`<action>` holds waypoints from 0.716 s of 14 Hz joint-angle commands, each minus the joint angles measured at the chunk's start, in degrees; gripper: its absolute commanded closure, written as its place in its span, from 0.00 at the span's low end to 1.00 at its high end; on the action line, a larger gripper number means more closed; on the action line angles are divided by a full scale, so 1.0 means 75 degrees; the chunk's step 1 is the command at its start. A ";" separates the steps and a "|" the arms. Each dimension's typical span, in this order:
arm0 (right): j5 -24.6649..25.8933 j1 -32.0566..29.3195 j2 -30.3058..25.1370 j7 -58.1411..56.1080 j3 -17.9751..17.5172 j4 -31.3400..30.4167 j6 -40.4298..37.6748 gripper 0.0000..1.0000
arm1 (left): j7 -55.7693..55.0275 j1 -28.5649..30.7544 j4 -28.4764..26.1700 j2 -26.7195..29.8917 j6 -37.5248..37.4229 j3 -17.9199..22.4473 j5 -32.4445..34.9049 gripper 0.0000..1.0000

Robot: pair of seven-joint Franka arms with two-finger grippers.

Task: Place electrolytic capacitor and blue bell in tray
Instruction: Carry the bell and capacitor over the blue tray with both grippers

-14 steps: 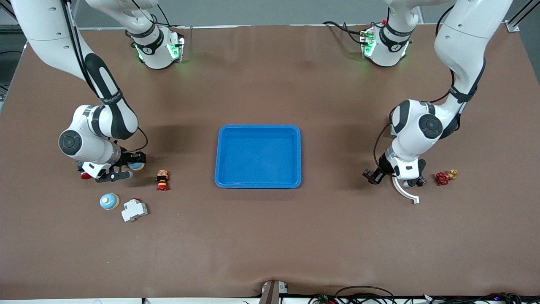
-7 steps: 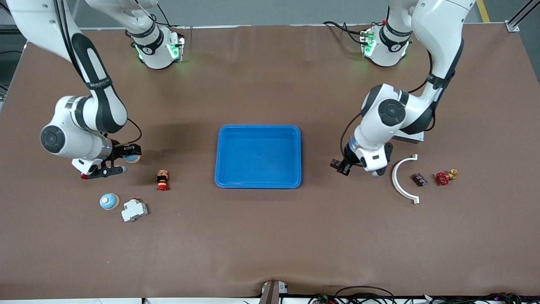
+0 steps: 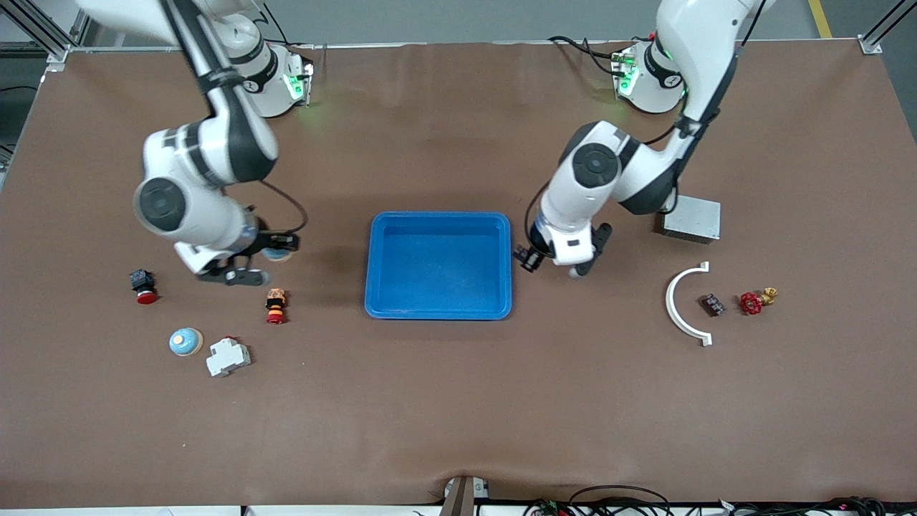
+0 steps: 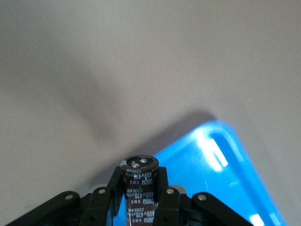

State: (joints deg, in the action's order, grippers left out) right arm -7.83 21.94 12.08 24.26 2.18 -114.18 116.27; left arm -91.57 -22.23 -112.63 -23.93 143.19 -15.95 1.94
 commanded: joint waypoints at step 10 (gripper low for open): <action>-0.0726 0.1586 0.1516 0.1594 0.0108 0.0528 0.1664 0.99 | -0.1593 -0.1126 0.1119 -0.1707 -0.0108 0.0111 0.0140 0.39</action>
State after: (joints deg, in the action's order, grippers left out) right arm -12.28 33.07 21.17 35.55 2.20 -111.63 128.10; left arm -100.93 -30.01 -106.10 -35.86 143.22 -15.76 1.94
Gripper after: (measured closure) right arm 0.344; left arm 0.674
